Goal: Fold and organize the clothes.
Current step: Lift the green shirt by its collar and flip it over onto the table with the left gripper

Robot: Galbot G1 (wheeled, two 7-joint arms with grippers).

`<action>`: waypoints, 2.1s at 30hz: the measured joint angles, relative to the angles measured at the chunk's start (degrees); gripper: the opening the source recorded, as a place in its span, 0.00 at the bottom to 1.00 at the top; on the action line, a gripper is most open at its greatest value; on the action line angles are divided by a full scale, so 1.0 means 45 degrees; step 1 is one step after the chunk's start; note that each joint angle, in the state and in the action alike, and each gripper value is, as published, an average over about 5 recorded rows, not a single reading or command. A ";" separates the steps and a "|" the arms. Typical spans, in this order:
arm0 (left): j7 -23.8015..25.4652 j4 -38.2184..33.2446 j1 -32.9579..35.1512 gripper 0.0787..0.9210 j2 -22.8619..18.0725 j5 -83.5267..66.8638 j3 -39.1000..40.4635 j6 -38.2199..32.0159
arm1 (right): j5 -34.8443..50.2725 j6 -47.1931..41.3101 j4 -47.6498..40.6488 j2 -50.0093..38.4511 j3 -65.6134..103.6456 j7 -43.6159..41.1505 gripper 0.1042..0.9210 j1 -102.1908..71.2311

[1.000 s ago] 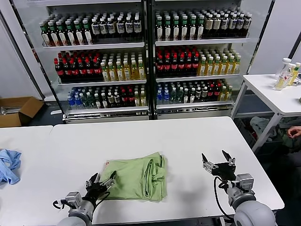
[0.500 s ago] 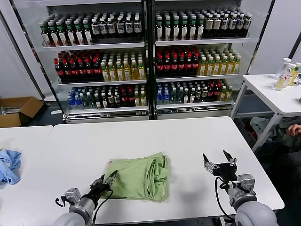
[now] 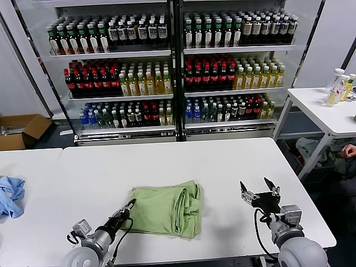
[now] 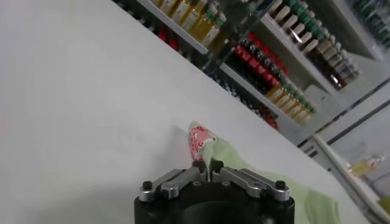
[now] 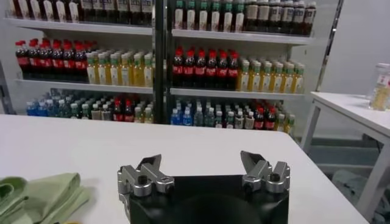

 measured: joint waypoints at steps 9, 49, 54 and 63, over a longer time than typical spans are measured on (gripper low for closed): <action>0.0028 -0.0514 0.0299 0.02 -0.0062 -0.0936 -0.0801 -0.0052 | 0.0163 -0.0002 -0.0032 -0.0047 -0.0002 0.0011 0.88 0.0117; -0.0942 -0.2038 -0.0182 0.02 0.1735 1.1614 0.1386 0.0071 | 0.0146 0.0138 -0.0378 0.0461 -0.0627 0.0013 0.88 0.0904; -0.1090 -0.1911 -0.0292 0.02 0.1638 1.3074 0.2759 0.0254 | 0.0117 0.0115 -0.0343 0.0538 -0.0591 0.0014 0.88 0.0900; -0.1206 -0.2514 0.0340 0.05 0.1551 1.4531 0.4288 0.0322 | 0.0009 0.0099 -0.0263 0.0695 -0.0667 -0.0044 0.88 0.0907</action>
